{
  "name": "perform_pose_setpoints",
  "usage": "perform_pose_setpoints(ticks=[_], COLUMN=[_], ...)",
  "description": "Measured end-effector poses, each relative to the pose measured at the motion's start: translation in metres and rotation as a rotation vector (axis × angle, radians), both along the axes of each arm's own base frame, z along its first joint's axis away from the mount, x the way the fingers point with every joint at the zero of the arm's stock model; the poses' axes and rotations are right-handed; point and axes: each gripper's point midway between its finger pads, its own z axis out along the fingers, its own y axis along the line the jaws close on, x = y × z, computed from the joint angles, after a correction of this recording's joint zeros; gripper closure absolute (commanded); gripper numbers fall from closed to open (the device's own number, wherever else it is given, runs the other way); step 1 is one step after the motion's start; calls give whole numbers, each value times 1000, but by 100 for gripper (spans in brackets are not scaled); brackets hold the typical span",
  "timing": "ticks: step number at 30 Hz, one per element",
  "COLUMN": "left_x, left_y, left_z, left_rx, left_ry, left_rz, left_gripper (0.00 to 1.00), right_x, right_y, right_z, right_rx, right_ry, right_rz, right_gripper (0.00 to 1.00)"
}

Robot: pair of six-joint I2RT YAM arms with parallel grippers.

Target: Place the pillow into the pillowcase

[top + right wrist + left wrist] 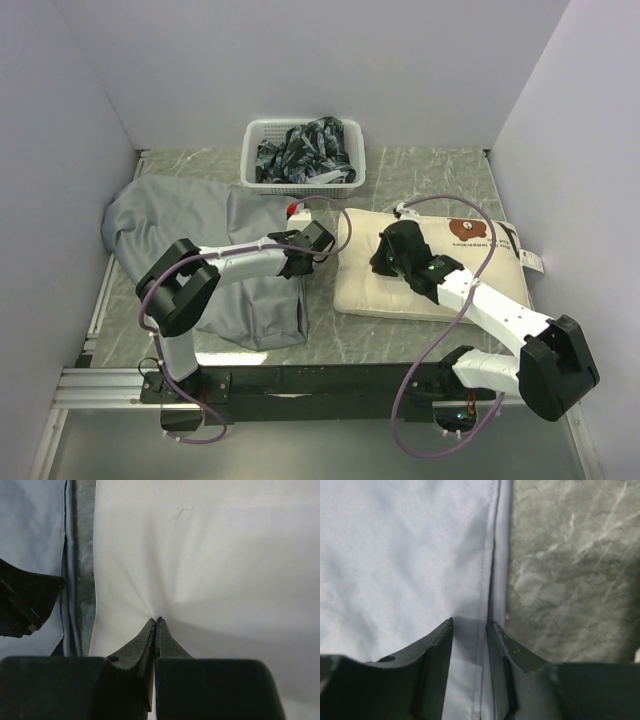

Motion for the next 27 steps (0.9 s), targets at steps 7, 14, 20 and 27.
perform_pose_setpoints(ticks=[7,14,20,27], left_x=[11,11,11,11], left_y=[2,3,2,1], left_z=[6,-3,-3,-5], left_rx=[11,27,25,20], left_ry=[-17,5,9,14], left_rz=[20,17,11,8], left_gripper=[68,62,60,63], right_x=[-3,-3,-4,-4], right_y=[-1,-1,-1,0], right_z=[-3,-2,-3,-3], right_rx=[3,6,6,7], right_ry=[6,3,4,3], right_rz=[1,3,4,4], right_gripper=[100,100,100,100])
